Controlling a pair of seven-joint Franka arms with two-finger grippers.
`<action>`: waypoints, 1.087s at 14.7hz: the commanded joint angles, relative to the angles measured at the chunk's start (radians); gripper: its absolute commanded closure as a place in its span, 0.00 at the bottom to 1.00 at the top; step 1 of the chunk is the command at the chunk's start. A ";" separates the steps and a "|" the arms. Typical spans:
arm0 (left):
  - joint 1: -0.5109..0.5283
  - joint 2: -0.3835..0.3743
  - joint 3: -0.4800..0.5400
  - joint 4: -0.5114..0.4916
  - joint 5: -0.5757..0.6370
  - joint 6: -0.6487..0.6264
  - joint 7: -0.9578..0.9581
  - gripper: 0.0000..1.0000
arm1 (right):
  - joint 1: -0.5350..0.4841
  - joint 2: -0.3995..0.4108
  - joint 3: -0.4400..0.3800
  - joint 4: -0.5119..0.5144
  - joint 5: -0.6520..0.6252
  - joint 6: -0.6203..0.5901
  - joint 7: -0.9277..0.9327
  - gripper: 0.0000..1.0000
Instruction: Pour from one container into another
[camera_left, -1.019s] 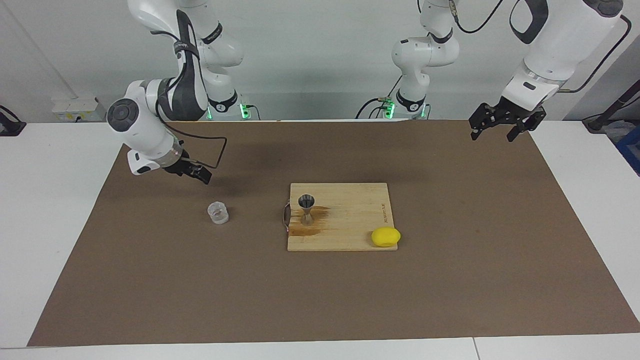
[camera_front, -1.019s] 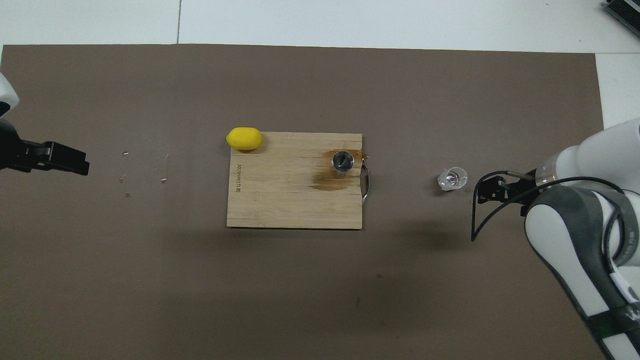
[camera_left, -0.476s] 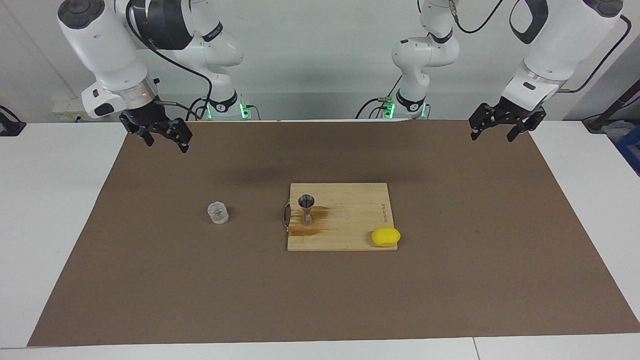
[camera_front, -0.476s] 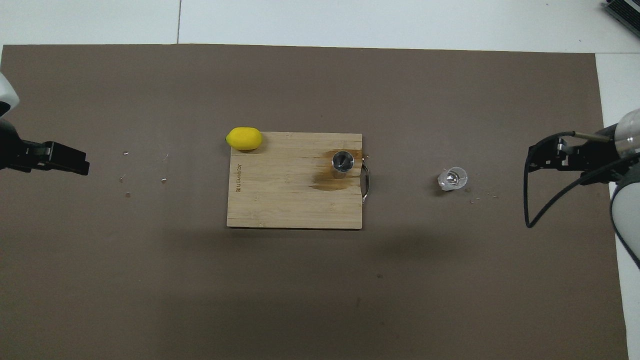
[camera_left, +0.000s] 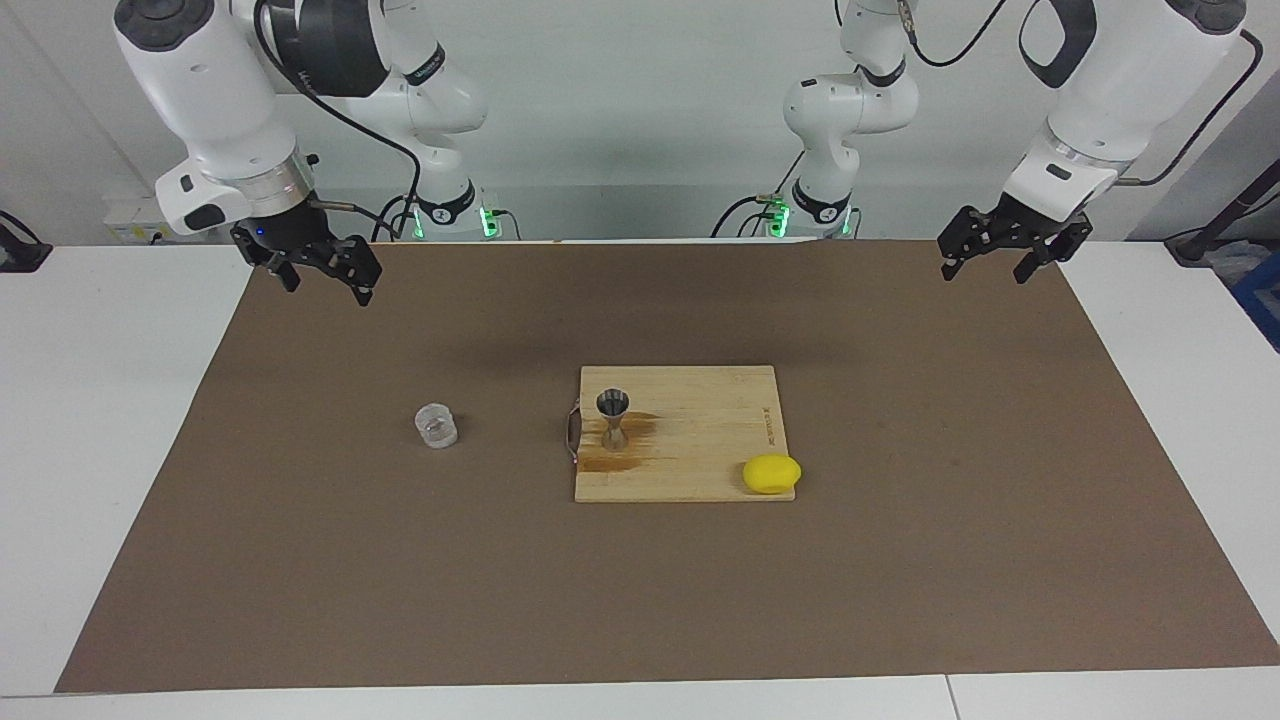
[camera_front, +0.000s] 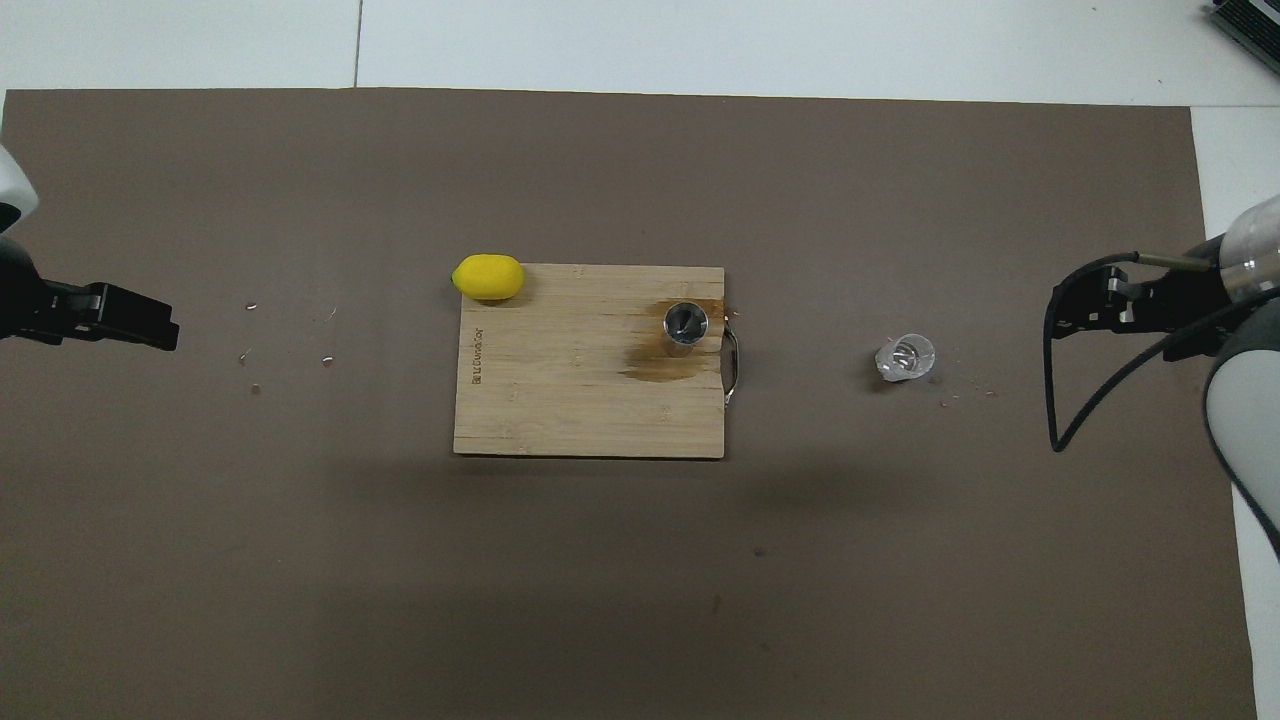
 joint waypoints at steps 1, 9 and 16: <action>0.011 -0.020 -0.007 -0.019 0.011 -0.006 0.007 0.00 | -0.009 -0.014 0.044 0.005 -0.025 -0.020 -0.014 0.00; 0.011 -0.020 -0.007 -0.019 0.011 -0.006 0.007 0.00 | -0.017 -0.039 0.044 0.003 0.010 -0.055 -0.059 0.00; 0.011 -0.020 -0.007 -0.019 0.011 -0.006 0.007 0.00 | -0.023 -0.049 0.043 -0.015 0.043 -0.048 -0.120 0.00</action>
